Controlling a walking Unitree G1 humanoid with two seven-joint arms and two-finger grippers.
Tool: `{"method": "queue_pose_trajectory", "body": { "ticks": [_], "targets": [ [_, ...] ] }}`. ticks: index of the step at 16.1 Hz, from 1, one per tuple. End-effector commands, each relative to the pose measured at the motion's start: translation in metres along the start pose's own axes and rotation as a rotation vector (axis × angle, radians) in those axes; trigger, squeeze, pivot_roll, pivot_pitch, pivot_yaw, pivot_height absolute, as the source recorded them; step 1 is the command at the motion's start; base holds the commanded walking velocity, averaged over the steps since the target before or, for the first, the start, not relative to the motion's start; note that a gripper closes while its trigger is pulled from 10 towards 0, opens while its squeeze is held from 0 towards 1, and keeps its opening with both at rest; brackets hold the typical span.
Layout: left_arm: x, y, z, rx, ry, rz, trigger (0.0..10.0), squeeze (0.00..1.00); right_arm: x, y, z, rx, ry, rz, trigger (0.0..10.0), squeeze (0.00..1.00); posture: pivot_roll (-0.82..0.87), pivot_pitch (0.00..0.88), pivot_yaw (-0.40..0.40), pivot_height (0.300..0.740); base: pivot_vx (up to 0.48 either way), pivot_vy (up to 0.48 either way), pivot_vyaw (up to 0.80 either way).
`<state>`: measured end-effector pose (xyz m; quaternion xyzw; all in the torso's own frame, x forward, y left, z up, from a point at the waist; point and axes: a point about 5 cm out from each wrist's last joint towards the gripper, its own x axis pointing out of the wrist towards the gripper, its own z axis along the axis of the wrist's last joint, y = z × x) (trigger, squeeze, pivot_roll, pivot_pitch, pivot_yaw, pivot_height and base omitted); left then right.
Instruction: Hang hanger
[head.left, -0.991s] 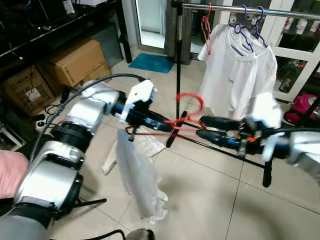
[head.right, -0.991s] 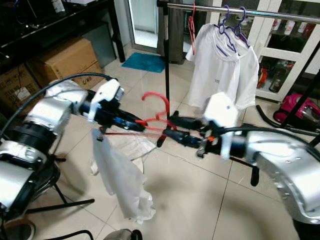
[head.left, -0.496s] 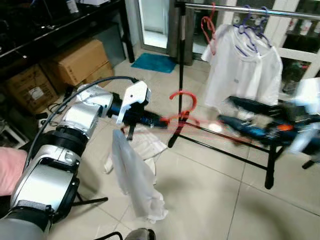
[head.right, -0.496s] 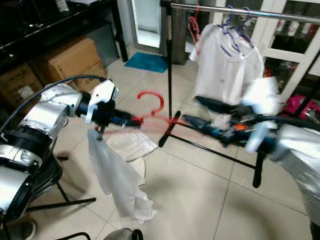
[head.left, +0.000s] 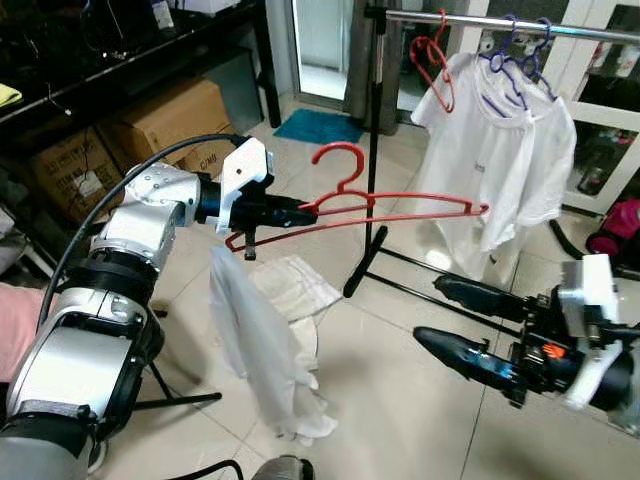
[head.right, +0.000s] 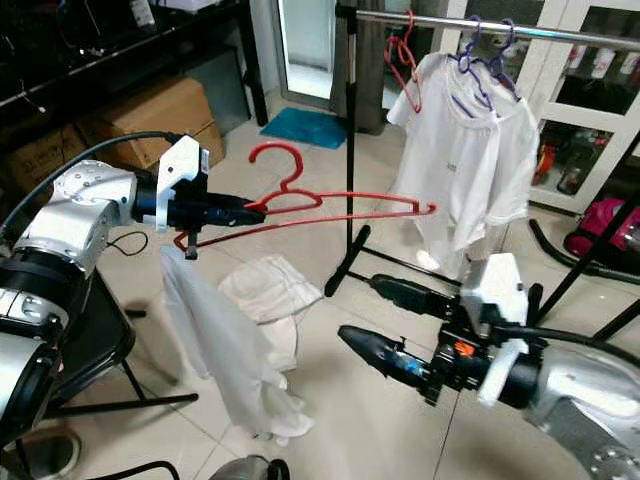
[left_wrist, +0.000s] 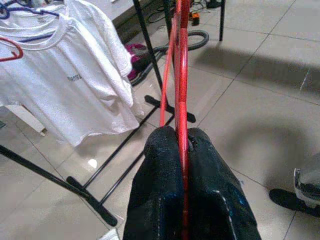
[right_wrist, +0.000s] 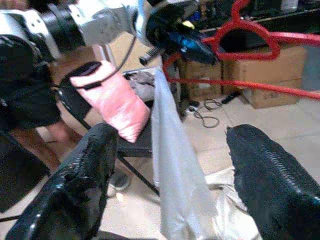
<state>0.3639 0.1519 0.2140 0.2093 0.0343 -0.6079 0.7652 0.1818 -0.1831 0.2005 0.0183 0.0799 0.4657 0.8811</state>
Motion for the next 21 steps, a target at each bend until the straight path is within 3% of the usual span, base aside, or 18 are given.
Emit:
{"method": "queue_pose_trajectory", "body": {
  "ticks": [1,2,3,5,7,8,9,10,11,12,14,19,21],
  "targets": [
    [-0.002,0.007,0.010,0.030,-0.029,0.099,0.0,0.00,0.005,-0.006,-0.014,0.004,0.027,-0.144,10.0,1.00,0.04,0.016,0.152,0.740,0.000,0.000,0.00],
    [-0.001,0.007,0.008,0.023,-0.030,0.132,0.0,0.00,0.007,-0.009,-0.019,0.009,0.038,-0.206,10.0,1.00,0.04,0.016,0.152,0.740,0.000,0.000,0.00],
    [0.004,0.004,0.005,0.004,-0.042,0.171,0.0,0.00,0.010,-0.014,-0.026,0.014,0.038,-0.304,10.0,0.00,0.04,0.018,0.151,0.740,0.000,0.000,0.00],
    [0.015,-0.007,-0.001,-0.030,-0.080,0.196,0.0,0.00,0.013,-0.025,-0.040,0.079,0.022,-0.505,10.0,0.00,0.04,0.020,0.153,0.740,0.000,0.000,0.00],
    [0.027,-0.028,-0.011,-0.050,-0.083,0.225,0.1,0.00,0.017,-0.033,-0.048,0.160,-0.046,-0.737,10.0,0.00,0.03,0.024,0.162,0.740,0.000,0.000,-0.80],
    [0.027,-0.032,-0.013,-0.070,-0.073,0.261,1.3,0.00,0.018,-0.033,-0.051,0.198,-0.064,-0.811,10.0,0.00,0.03,0.025,0.162,0.740,0.000,0.000,-0.80],
    [0.026,-0.034,-0.015,-0.082,-0.070,0.277,1.7,0.00,0.020,-0.032,-0.051,0.201,-0.067,-0.825,10.0,0.00,0.03,0.027,0.160,0.740,0.000,0.000,-0.80],
    [0.025,-0.040,-0.017,-0.103,-0.056,0.291,0.7,0.00,0.022,-0.029,-0.054,0.217,-0.064,-0.836,10.0,0.00,0.03,0.032,0.154,0.740,0.000,0.000,-0.80],
    [0.021,-0.052,-0.025,-0.122,-0.004,0.275,0.4,0.00,0.025,-0.026,-0.061,0.251,-0.031,-0.851,10.0,0.00,0.03,0.039,0.150,0.740,0.000,0.000,-0.80],
    [0.017,-0.064,-0.034,-0.168,0.058,0.233,0.1,0.00,0.028,-0.020,-0.067,0.301,-0.002,-0.840,10.0,0.00,0.03,0.049,0.155,0.740,0.000,0.000,-0.80],
    [0.011,-0.082,-0.047,-0.182,0.139,0.145,0.0,0.00,0.028,-0.007,-0.078,0.323,0.081,-0.819,10.0,0.00,0.02,0.071,0.177,0.740,0.000,0.000,-0.80],
    [0.006,-0.097,-0.054,-0.178,0.189,0.094,0.0,0.00,0.015,0.011,-0.086,0.314,0.109,-0.946,10.0,0.00,-0.05,0.072,0.238,0.740,0.000,0.000,-0.80],
    [0.010,-0.099,-0.053,-0.160,0.170,0.104,0.0,0.00,0.012,0.011,-0.079,0.322,0.056,-0.990,10.0,0.00,-0.06,0.068,0.241,0.740,0.000,0.000,-0.80]
  ]
}}
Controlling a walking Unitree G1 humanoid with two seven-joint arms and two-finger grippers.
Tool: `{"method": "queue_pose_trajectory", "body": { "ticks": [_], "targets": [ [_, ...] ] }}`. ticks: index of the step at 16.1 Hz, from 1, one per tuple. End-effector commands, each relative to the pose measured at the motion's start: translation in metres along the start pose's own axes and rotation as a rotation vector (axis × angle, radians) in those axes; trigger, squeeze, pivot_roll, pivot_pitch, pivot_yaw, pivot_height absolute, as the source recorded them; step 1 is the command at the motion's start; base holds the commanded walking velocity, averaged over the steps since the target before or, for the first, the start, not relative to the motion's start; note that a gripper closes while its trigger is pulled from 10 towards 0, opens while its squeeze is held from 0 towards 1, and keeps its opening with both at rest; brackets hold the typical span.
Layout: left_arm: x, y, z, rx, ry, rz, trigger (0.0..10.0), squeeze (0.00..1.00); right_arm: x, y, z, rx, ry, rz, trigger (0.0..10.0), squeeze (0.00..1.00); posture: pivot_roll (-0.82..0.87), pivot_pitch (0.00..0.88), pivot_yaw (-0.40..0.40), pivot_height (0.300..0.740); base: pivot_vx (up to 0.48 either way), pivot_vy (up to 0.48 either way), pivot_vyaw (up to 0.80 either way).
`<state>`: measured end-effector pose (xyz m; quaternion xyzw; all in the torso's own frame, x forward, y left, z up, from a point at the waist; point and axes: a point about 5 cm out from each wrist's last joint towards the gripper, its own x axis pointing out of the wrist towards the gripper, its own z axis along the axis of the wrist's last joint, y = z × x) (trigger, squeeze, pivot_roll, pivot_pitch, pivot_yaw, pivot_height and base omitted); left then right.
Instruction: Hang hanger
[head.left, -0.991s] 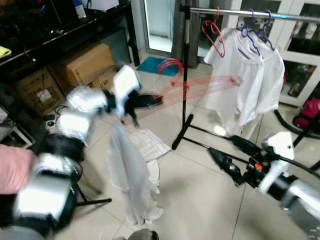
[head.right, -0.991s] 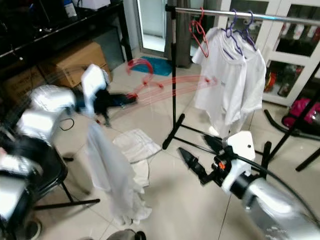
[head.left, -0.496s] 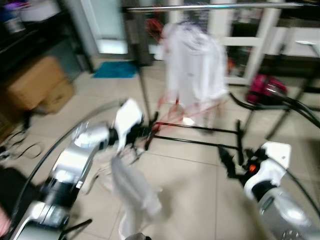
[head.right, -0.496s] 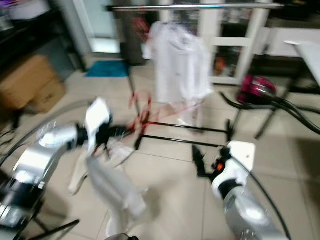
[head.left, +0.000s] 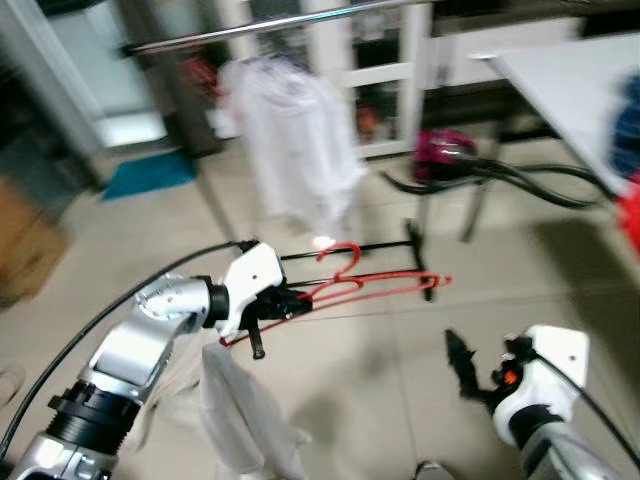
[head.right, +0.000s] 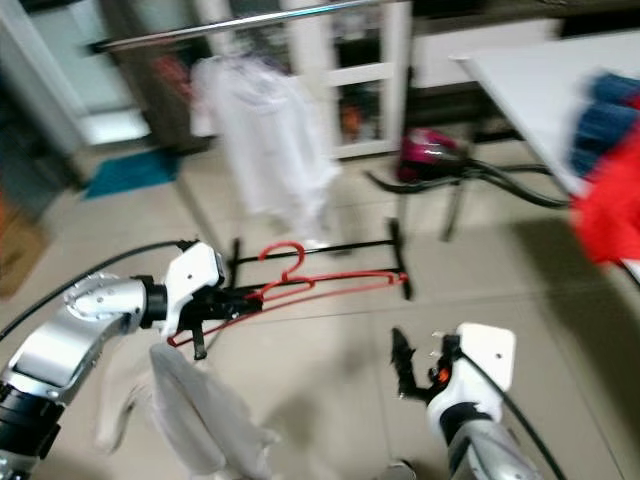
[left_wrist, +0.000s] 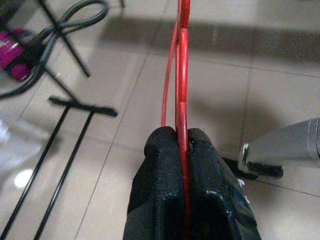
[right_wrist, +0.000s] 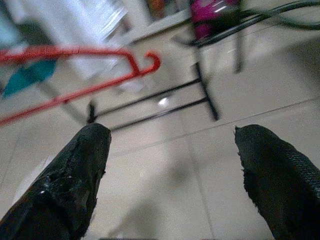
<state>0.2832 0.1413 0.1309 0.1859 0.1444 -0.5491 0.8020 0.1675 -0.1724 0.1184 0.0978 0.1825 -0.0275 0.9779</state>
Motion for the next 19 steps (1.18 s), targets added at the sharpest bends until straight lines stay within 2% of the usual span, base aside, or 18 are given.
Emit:
{"method": "queue_pose_trajectory", "body": {
  "ticks": [1,4,5,6,12,19],
  "targets": [
    [-0.002,0.001,0.006,0.021,-0.012,0.015,0.0,0.00,-0.002,0.004,0.008,0.012,-0.050,-0.005,10.0,0.00,-0.07,0.061,0.243,0.740,0.000,0.000,-0.80],
    [0.001,-0.006,0.005,0.070,0.002,-0.024,0.0,0.00,-0.003,0.000,0.004,-0.008,-0.034,-0.022,10.0,0.00,-0.09,0.044,0.236,0.740,0.000,0.000,-0.80],
    [0.001,-0.007,0.006,0.077,-0.013,-0.028,2.5,0.00,-0.003,-0.001,0.004,-0.010,-0.031,-0.032,10.0,0.00,-0.09,0.043,0.234,0.740,0.000,0.000,-0.80],
    [0.001,-0.009,0.009,0.071,-0.038,-0.026,10.0,0.00,-0.004,-0.003,0.005,-0.009,-0.035,-0.041,10.0,0.00,-0.09,0.045,0.231,0.740,0.000,0.000,-0.80],
    [-0.007,-0.013,0.015,0.064,-0.077,0.002,10.0,0.00,-0.005,-0.001,0.005,-0.018,-0.026,-0.026,10.0,0.00,-0.08,0.064,0.208,0.740,0.000,0.000,-0.80],
    [-0.015,-0.002,0.018,0.076,-0.065,0.012,10.0,0.00,-0.008,-0.002,0.005,-0.006,-0.020,-0.032,10.0,0.00,-0.09,0.069,0.214,0.740,0.000,0.339,-0.80]
  ]
}}
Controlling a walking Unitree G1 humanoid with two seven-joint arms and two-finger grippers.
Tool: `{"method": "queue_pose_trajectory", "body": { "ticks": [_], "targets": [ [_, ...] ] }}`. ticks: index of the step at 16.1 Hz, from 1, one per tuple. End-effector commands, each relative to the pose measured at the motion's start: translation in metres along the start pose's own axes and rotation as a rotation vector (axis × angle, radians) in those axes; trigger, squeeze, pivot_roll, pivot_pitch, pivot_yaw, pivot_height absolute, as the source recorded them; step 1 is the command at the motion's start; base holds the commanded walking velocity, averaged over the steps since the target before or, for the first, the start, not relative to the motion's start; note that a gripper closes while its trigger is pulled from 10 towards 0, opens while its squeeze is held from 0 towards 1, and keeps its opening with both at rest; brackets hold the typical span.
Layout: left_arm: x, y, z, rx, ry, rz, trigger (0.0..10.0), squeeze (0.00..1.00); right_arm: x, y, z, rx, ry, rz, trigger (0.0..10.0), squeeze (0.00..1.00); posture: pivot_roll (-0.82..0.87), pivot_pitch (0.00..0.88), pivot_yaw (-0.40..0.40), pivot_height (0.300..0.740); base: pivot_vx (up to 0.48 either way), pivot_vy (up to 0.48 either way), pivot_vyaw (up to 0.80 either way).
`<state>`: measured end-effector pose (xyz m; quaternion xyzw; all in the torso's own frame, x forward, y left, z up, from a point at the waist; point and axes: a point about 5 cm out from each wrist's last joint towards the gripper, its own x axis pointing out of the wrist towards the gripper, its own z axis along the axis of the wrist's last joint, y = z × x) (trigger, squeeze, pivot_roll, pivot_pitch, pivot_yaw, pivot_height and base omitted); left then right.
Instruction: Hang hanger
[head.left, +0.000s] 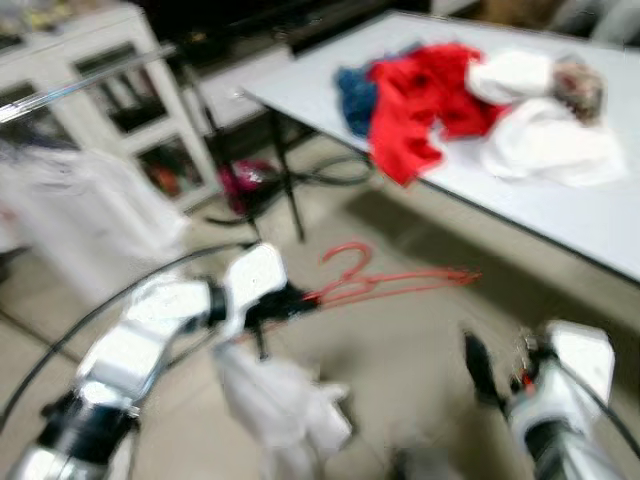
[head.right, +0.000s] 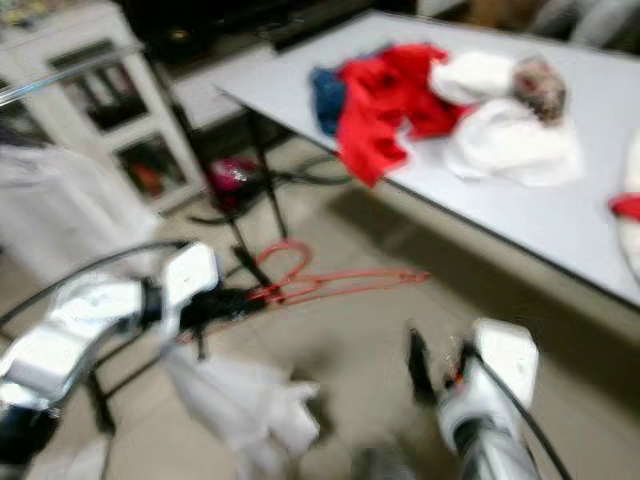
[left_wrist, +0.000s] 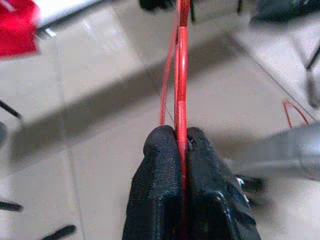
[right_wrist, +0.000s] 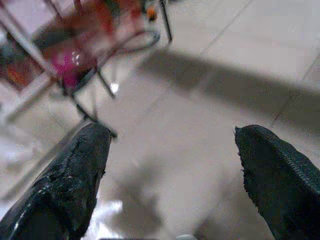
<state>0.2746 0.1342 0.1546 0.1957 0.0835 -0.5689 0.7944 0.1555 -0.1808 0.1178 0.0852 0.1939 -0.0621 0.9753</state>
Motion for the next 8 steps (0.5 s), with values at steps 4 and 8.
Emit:
{"method": "queue_pose_trajectory", "body": {
  "ticks": [4,8],
  "targets": [
    [-0.0073,0.0069,-0.0058,-0.017,0.029,0.029,10.0,0.00,0.0012,0.0071,0.0082,0.008,-0.030,0.040,10.0,0.00,-0.10,0.066,0.213,0.740,0.000,0.351,-0.80],
    [-0.0073,0.0081,-0.0060,-0.018,0.026,0.035,10.0,0.00,-0.0003,0.0070,0.0083,0.008,-0.026,0.042,10.0,0.00,-0.10,0.062,0.204,0.740,0.000,0.352,-0.80]
  ]
}}
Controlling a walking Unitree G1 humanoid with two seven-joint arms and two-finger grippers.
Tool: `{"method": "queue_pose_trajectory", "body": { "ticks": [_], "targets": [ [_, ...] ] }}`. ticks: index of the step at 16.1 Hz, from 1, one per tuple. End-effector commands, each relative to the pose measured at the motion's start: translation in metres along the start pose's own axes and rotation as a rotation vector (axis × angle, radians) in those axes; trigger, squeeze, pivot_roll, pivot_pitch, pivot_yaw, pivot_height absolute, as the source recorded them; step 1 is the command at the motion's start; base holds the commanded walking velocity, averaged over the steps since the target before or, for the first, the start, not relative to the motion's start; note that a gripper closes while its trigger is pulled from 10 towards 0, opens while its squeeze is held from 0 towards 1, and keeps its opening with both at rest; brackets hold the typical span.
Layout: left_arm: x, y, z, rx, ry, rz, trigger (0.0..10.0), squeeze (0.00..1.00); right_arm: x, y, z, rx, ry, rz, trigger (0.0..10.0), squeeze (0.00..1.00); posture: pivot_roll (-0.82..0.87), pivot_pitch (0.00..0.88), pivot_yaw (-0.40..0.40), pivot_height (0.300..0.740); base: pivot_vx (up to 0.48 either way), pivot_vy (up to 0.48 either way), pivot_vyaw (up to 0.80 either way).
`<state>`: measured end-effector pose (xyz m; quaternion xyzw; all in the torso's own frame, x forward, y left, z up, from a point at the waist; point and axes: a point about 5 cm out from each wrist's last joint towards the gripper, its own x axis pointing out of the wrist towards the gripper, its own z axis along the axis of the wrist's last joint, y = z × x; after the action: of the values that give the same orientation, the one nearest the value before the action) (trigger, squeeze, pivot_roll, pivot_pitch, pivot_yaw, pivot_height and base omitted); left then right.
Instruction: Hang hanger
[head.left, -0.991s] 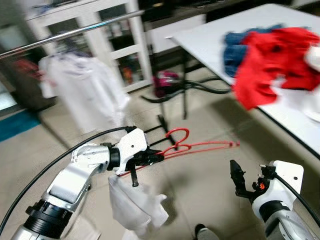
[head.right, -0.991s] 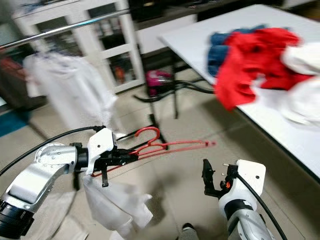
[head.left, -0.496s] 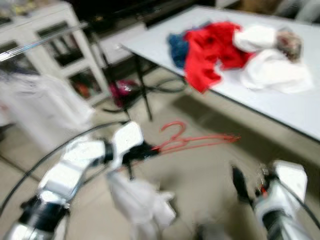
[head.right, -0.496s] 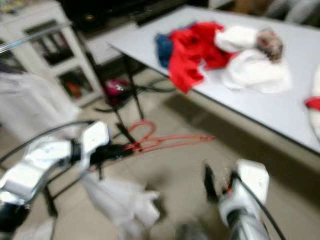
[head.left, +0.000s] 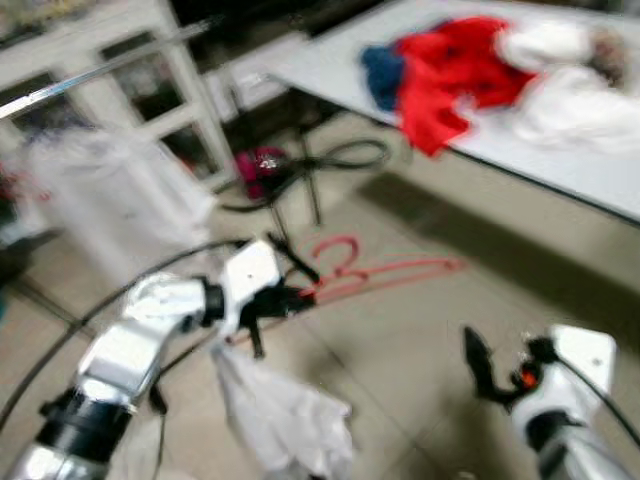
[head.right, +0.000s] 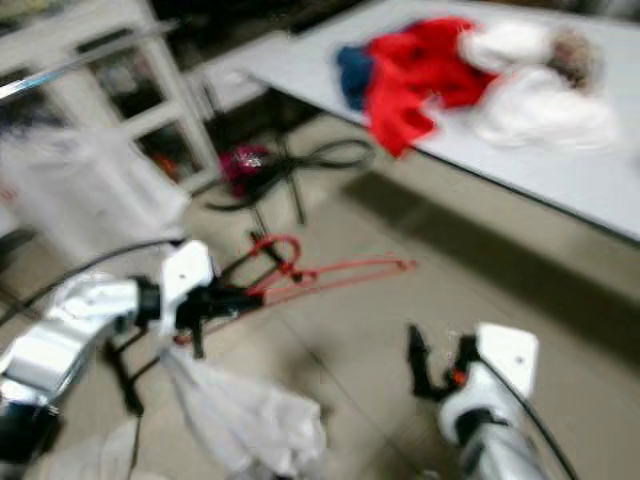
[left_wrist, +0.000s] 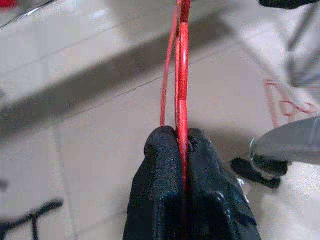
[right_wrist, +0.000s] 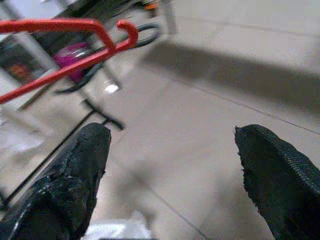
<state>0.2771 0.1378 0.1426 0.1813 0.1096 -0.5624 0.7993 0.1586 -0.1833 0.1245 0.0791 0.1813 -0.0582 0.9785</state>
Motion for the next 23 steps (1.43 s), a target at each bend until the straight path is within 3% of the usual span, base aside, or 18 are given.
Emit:
{"method": "queue_pose_trajectory", "body": {
  "ticks": [1,11,16,20,23],
  "targets": [
    [-0.009,0.006,0.007,0.037,-0.003,0.031,10.0,0.00,-0.001,0.008,0.000,0.023,0.001,0.035,10.0,0.00,-0.09,0.060,0.204,0.740,0.000,0.349,-0.80],
    [-0.007,0.009,0.008,0.030,-0.014,0.025,10.0,0.00,-0.003,0.006,0.003,0.056,-0.012,0.008,10.0,0.00,-0.11,0.061,0.217,0.740,0.000,0.342,-0.80],
    [-0.003,0.009,0.009,0.027,-0.024,0.028,10.0,0.00,0.000,0.006,0.005,0.062,-0.015,0.002,10.0,0.00,-0.11,0.060,0.216,0.740,0.000,0.338,-0.16],
    [-0.002,0.008,0.008,0.004,-0.045,0.074,10.0,0.00,0.006,0.007,0.008,0.030,-0.009,0.041,10.0,0.00,-0.11,0.045,0.156,0.740,0.000,0.333,-0.80],
    [-0.001,-0.002,0.004,-0.022,-0.064,0.111,10.0,0.00,0.015,0.007,0.016,-0.013,-0.001,0.103,10.0,0.00,-0.09,0.040,0.076,0.740,0.000,0.320,-0.80]
  ]
}}
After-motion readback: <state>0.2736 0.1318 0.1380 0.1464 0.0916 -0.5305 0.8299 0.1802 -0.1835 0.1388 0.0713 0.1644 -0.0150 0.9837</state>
